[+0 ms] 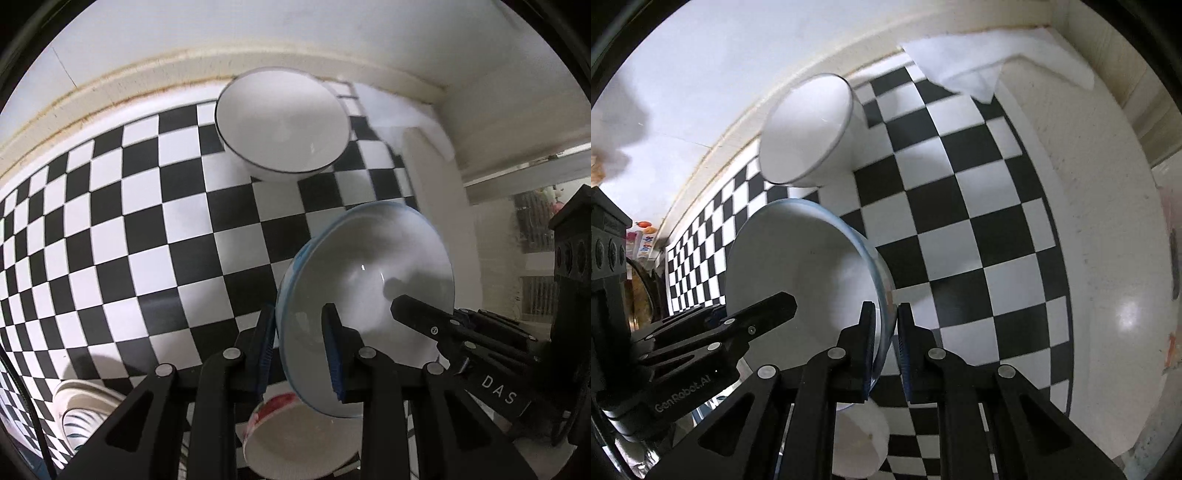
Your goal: Organize plates and bowls
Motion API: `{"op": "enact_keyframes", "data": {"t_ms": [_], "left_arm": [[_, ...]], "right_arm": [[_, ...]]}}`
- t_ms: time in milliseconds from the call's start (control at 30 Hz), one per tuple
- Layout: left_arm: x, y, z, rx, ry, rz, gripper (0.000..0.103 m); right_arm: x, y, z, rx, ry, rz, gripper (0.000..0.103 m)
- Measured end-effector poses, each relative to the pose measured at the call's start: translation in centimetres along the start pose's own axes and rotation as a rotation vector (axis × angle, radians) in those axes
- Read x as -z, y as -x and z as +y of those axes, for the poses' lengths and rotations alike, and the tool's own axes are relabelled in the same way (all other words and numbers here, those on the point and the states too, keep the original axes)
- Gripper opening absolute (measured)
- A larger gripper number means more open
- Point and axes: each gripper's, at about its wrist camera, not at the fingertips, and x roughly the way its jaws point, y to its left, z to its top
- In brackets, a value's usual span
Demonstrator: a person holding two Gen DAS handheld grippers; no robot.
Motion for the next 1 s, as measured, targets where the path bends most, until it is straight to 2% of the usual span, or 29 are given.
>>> {"op": "enact_keyframes", "data": {"t_ms": [333,567,767,1000], "left_arm": [[3.9,5.4,-0.7,0.017,-0.043,-0.070,0.023],[7.2,6.9,-0.7,0.019,-0.062,-0.078,0.023],[9.3,6.7,-0.1,0.012,-0.069,-0.064,0.023],[11.0,4.0,0.7,-0.004,-0.071,0.002,0.023]], "right_arm": [[3.8,5.9,3.5,-0.004,0.055,-0.072,0.014],[7.2,8.7,3.2,0.000,0.068,-0.084,0.014],[9.7,8.4,3.6,-0.001,0.076,-0.070,0.014],[11.5,6.2,3.2,0.007,0.063,-0.024,0.014]]}}
